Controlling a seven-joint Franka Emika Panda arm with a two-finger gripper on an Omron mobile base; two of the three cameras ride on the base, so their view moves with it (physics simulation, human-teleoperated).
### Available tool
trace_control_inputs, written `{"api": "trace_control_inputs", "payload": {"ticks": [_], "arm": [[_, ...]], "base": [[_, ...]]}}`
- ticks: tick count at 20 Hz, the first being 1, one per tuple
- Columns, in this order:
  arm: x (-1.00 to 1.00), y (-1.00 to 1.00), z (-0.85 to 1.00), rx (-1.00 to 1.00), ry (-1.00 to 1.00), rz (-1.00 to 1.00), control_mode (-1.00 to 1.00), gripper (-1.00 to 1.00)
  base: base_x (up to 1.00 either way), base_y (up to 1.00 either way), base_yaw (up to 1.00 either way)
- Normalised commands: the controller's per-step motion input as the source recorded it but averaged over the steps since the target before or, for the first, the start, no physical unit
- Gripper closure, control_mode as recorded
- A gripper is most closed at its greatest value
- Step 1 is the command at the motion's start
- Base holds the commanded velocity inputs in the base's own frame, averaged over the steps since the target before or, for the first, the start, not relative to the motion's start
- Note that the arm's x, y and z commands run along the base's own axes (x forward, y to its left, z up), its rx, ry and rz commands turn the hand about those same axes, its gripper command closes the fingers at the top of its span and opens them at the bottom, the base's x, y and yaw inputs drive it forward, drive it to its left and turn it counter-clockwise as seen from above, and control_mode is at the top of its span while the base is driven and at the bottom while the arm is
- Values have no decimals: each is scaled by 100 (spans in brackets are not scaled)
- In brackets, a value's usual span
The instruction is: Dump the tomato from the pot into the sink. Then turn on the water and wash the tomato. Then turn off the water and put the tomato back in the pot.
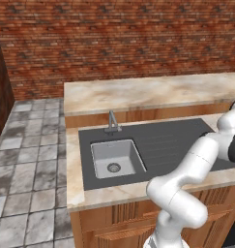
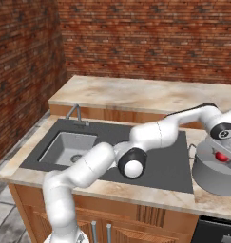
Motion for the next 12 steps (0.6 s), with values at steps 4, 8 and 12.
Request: {"api": "trace_control_inputs", "payload": {"ticks": [4,8,12], "arm": [[9,0,-40,0,6,0,-100,-100],[0,0,-22,0,4,0,-100,-100],[-12,0,11,0,0,0,-100,-100]], "base": [[0,0,0],[0,0,0],[0,0,0]]}}
